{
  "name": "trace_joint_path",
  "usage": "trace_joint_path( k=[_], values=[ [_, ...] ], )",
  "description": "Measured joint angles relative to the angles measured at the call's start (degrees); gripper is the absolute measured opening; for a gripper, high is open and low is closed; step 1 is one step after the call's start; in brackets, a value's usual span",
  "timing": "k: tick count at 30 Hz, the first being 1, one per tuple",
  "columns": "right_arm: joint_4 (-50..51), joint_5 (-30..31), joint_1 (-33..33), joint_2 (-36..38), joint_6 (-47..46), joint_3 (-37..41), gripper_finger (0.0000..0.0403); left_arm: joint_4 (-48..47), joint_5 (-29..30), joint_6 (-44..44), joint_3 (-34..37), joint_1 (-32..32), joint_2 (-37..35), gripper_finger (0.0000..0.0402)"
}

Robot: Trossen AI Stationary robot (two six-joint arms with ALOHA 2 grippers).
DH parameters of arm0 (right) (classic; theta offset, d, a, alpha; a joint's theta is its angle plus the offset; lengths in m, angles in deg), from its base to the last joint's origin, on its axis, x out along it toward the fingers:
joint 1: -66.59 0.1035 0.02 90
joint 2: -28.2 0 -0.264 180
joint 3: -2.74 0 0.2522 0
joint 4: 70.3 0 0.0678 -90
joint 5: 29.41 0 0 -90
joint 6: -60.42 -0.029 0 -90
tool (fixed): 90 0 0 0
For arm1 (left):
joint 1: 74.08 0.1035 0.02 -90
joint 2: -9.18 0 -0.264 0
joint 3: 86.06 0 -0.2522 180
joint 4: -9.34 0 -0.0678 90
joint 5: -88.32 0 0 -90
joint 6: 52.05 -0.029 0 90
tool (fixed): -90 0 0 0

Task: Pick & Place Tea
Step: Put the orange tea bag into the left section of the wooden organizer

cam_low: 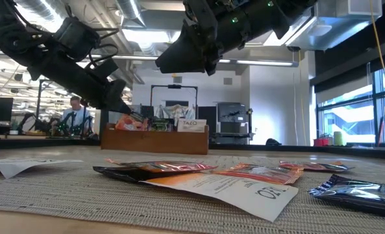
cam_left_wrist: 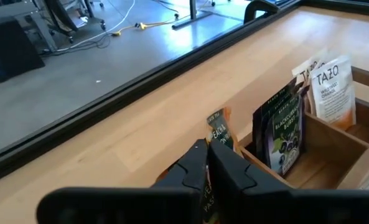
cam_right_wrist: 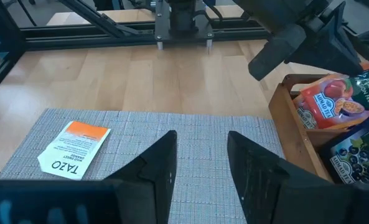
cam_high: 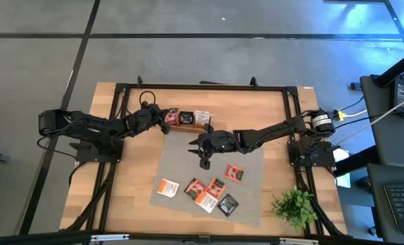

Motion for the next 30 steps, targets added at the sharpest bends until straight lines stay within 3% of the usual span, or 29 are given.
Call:
trace_joint_path(
  k=[15,23,27,30],
  values=[
    [0.0,0.0,0.0,0.0,0.0,0.0,0.0144,0.2,0.5,0.0,0.0,0.0,0.0,0.0079],
    [0.0,0.0,0.0,0.0,0.0,0.0,0.0144,5.2,1.4,-3.8,0.0,-0.5,0.0,0.011],
    [0.0,0.0,0.0,0.0,0.0,0.0,0.0144,8.8,-0.8,-5.0,0.0,-2.2,-0.1,0.0117],
    [0.0,0.0,0.0,0.0,0.0,0.0,0.0144,9.0,-5.8,-5.1,-0.6,-4.4,-0.1,0.0118]
  ],
)
